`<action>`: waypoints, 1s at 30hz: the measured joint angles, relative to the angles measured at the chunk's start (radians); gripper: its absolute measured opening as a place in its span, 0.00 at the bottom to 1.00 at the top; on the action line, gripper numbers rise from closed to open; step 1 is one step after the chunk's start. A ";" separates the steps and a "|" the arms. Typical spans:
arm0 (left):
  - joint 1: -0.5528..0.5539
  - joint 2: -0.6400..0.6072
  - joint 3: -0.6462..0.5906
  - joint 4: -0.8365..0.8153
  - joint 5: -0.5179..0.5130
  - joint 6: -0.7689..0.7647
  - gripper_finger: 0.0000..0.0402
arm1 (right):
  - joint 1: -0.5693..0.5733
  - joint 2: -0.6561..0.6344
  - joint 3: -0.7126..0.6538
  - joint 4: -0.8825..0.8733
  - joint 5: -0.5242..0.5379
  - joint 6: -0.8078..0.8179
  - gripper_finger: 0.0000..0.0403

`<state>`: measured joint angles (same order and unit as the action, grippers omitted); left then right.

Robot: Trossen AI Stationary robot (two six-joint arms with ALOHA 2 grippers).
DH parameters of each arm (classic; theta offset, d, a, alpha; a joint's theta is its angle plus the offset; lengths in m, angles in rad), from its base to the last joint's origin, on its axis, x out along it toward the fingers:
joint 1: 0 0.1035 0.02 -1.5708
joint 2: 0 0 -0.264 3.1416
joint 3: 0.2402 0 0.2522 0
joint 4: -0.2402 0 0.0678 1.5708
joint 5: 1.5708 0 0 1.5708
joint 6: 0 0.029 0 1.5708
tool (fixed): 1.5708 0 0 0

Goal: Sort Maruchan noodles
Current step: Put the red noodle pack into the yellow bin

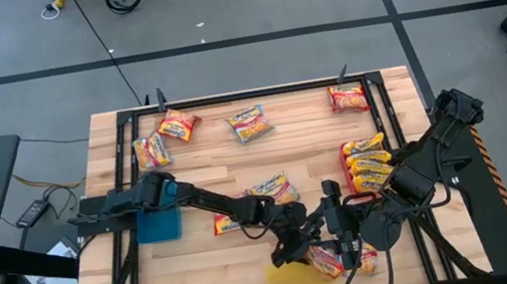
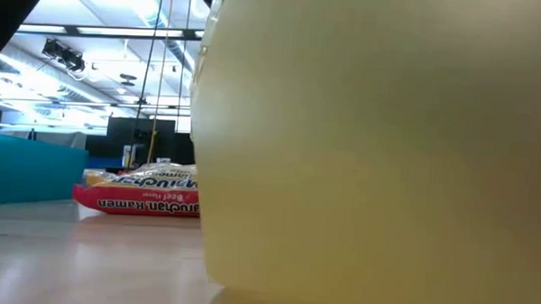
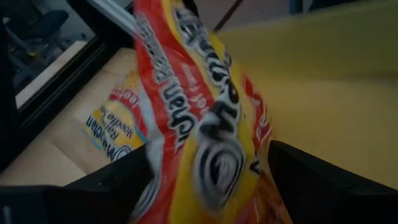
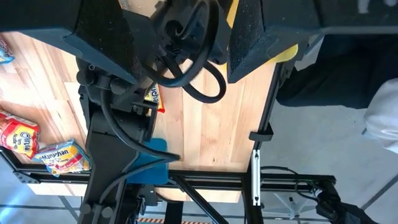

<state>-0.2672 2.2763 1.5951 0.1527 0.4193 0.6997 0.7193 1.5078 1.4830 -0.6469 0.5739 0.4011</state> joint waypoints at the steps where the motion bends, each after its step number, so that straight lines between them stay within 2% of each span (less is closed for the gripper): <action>1: 0.000 -0.011 0.000 -0.025 0.001 0.005 0.75 | 0.000 0.000 0.000 -0.001 -0.001 0.000 0.60; 12: -0.013 -0.056 0.001 -0.090 -0.011 -0.011 0.75 | 0.000 0.000 0.000 0.001 -0.002 0.000 0.60; 17: -0.030 -0.087 0.000 -0.120 -0.128 0.012 0.75 | 0.000 0.000 0.000 0.003 -0.002 -0.002 0.60; 21: -0.040 -0.147 0.002 -0.188 -0.162 0.009 0.75 | 0.000 0.000 0.000 0.004 -0.007 -0.002 0.60; 24: -0.047 -0.188 0.002 -0.286 -0.189 -0.042 0.75 | 0.002 0.000 0.001 0.007 -0.008 -0.001 0.60; 30: -0.098 -0.216 0.002 -0.453 -0.325 -0.201 0.74 | 0.036 -0.030 0.004 -0.042 0.008 0.029 0.59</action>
<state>-0.3652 2.0600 1.5970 -0.3001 0.0944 0.4990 0.7549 1.4781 1.4872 -0.6886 0.5818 0.4297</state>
